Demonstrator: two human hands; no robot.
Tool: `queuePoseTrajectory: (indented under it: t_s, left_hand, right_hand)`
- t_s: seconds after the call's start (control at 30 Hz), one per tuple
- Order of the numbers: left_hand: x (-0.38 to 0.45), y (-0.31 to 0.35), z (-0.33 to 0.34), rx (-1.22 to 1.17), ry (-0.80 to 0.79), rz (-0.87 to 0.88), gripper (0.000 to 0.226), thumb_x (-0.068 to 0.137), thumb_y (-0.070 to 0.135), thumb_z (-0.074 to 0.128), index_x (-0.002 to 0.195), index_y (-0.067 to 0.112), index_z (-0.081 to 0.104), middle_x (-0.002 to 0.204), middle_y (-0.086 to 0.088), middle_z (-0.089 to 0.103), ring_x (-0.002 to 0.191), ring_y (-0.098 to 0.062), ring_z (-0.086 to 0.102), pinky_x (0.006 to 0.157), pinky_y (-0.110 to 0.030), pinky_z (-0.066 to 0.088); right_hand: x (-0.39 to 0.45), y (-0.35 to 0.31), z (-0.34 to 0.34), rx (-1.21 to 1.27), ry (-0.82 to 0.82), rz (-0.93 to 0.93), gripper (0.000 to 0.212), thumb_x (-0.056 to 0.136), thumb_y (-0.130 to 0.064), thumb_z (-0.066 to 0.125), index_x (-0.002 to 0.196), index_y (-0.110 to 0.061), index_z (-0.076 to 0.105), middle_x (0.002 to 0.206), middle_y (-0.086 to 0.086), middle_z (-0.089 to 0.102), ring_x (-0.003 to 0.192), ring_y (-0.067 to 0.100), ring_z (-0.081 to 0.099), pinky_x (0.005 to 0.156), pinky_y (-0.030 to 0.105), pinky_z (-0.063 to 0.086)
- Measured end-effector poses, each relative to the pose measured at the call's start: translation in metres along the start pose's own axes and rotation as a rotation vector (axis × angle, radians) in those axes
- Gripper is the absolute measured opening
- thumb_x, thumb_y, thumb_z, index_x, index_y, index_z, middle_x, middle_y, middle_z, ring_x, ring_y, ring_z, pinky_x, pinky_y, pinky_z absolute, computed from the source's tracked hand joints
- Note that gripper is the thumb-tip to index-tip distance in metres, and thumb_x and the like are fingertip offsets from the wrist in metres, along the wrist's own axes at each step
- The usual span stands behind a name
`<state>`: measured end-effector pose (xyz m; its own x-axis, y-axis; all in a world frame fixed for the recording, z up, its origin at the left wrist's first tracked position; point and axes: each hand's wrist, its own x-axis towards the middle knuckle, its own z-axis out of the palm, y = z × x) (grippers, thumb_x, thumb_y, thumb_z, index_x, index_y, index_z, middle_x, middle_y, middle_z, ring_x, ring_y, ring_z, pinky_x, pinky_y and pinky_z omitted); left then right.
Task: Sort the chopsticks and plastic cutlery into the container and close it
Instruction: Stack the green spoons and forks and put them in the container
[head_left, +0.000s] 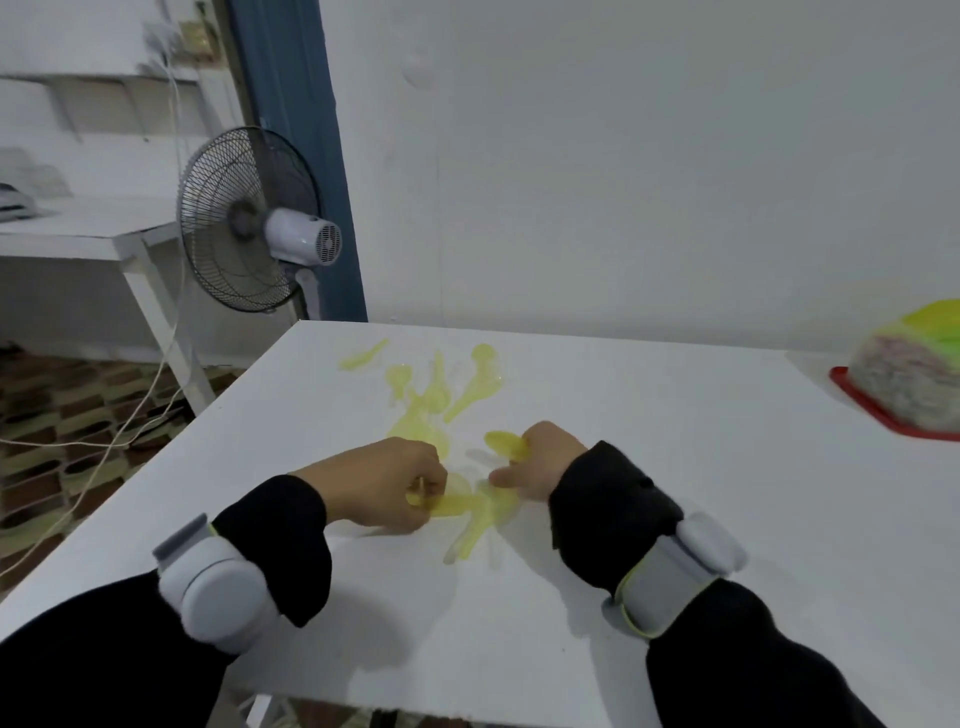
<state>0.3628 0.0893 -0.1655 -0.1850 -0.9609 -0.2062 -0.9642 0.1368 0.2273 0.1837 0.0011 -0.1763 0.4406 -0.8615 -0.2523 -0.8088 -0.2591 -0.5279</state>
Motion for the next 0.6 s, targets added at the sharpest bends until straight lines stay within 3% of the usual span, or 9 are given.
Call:
queuePoseTrajectory:
  t_s: [0.1, 0.2, 0.27, 0.37, 0.5, 0.6]
  left_hand:
    - [-0.001, -0.002, -0.001, -0.118, 0.039, -0.068, 0.007, 0.081, 0.021, 0.06, 0.082, 0.025, 0.055, 0.091, 0.013, 0.051, 0.079, -0.008, 0.047, 0.07, -0.019, 0.038]
    - [-0.002, 0.001, -0.008, -0.354, 0.11, -0.116, 0.015, 0.081, 0.016, 0.061, 0.069, 0.022, 0.055, 0.073, 0.014, 0.055, 0.064, -0.006, 0.048, 0.063, -0.022, 0.038]
    - [0.0, 0.01, -0.013, -0.608, 0.15, -0.099, 0.017, 0.08, 0.014, 0.063, 0.068, 0.021, 0.054, 0.064, 0.016, 0.054, 0.058, -0.004, 0.047, 0.059, -0.022, 0.037]
    - [0.007, 0.028, -0.018, -0.828, 0.174, -0.059, 0.006, 0.073, 0.018, 0.061, 0.078, 0.018, 0.059, 0.074, 0.007, 0.056, 0.067, -0.011, 0.051, 0.06, -0.022, 0.039]
    - [0.02, 0.049, -0.016, -0.696, 0.271, -0.083, 0.007, 0.085, 0.009, 0.054, 0.088, 0.014, 0.058, 0.076, 0.007, 0.051, 0.065, -0.008, 0.046, 0.059, -0.021, 0.035]
    - [0.024, 0.057, -0.013, -0.627, 0.33, -0.101, 0.007, 0.087, 0.011, 0.05, 0.086, 0.012, 0.057, 0.071, 0.009, 0.048, 0.063, -0.01, 0.043, 0.055, -0.022, 0.032]
  right_hand:
    - [0.0, -0.008, 0.01, -0.083, 0.009, 0.011, 0.035, 0.078, -0.032, 0.071, 0.098, -0.011, 0.052, 0.095, 0.005, 0.057, 0.082, 0.022, 0.053, 0.07, 0.027, 0.041]
    - [0.002, -0.008, 0.008, -0.03, 0.029, 0.074, 0.02, 0.081, -0.021, 0.066, 0.092, -0.009, 0.055, 0.081, 0.003, 0.054, 0.079, 0.023, 0.053, 0.067, 0.026, 0.041]
    - [0.003, -0.005, 0.002, 0.214, 0.052, 0.113, 0.01, 0.082, -0.012, 0.061, 0.082, -0.005, 0.054, 0.068, 0.005, 0.053, 0.069, 0.024, 0.057, 0.058, 0.025, 0.042]
    - [-0.001, -0.002, -0.007, 0.754, 0.014, 0.13, 0.008, 0.084, -0.003, 0.054, 0.091, 0.001, 0.055, 0.072, 0.014, 0.059, 0.051, 0.022, 0.06, 0.04, 0.018, 0.034]
    - [-0.005, 0.0, -0.014, 1.155, -0.072, 0.15, 0.012, 0.087, -0.005, 0.052, 0.096, 0.001, 0.059, 0.069, 0.014, 0.06, 0.046, 0.019, 0.059, 0.033, 0.016, 0.034]
    - [-0.005, 0.007, -0.015, 1.323, -0.158, 0.112, 0.024, 0.094, -0.024, 0.056, 0.093, -0.001, 0.06, 0.074, 0.014, 0.058, 0.055, 0.021, 0.053, 0.039, 0.017, 0.044]
